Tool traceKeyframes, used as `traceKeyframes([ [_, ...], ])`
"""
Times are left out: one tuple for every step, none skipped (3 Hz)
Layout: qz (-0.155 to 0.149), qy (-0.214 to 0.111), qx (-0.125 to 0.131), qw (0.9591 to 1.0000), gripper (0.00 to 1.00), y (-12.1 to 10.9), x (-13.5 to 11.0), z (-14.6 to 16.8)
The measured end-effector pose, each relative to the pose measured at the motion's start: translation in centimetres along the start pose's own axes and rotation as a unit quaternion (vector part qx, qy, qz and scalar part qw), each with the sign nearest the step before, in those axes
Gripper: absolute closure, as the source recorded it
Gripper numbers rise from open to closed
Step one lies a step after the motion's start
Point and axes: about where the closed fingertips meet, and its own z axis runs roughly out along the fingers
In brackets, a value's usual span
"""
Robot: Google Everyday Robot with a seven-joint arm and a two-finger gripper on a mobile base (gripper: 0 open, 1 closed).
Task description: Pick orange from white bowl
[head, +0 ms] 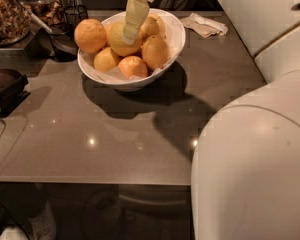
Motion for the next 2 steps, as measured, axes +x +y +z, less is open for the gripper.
traceKeyframes([
  [-0.003,0.007,-0.006,1.0,0.21,0.1,-0.43,0.99],
  [-0.007,0.012,-0.011,0.9998,0.25,0.32,-0.7,1.69],
])
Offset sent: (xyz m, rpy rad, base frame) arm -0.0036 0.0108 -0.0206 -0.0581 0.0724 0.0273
